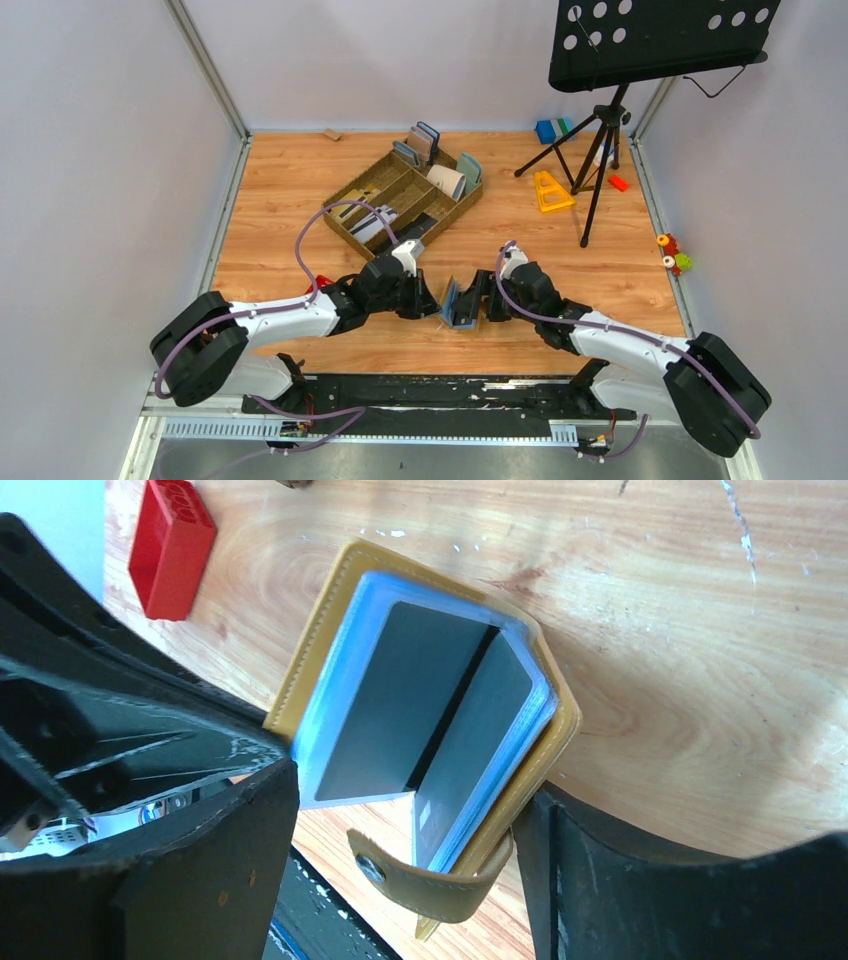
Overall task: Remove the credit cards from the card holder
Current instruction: Open the card holder at the center of the board.
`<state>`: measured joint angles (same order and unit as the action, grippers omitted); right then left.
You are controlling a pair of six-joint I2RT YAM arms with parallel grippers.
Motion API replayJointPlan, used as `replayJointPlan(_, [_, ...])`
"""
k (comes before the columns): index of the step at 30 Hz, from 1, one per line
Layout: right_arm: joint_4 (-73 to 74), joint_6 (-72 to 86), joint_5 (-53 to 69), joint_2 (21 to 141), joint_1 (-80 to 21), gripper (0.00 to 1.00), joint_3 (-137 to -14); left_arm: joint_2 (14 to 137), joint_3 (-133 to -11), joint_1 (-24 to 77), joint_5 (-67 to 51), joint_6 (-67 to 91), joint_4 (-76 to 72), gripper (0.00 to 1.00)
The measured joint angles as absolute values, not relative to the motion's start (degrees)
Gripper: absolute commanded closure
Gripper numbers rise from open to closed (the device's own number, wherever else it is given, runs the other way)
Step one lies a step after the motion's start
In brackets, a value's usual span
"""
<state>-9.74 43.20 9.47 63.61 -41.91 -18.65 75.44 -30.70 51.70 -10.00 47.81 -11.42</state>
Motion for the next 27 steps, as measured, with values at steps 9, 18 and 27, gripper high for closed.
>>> replayJointPlan(9, [-10.52,43.42,9.76,62.65,-41.91,0.41,-18.57,75.42,-30.7,51.68,-10.15,47.16,-10.5,0.97])
replayJointPlan(18, [-9.87,44.16,9.67,67.75,-41.91,0.65,-18.57,75.44,-30.7,51.79,-12.99,46.94,-11.88,0.96])
replayJointPlan(27, [-10.33,44.88,8.99,64.03,-41.89,0.25,-17.1,75.05,-30.85,52.05,-13.19,45.93,-11.46,0.96])
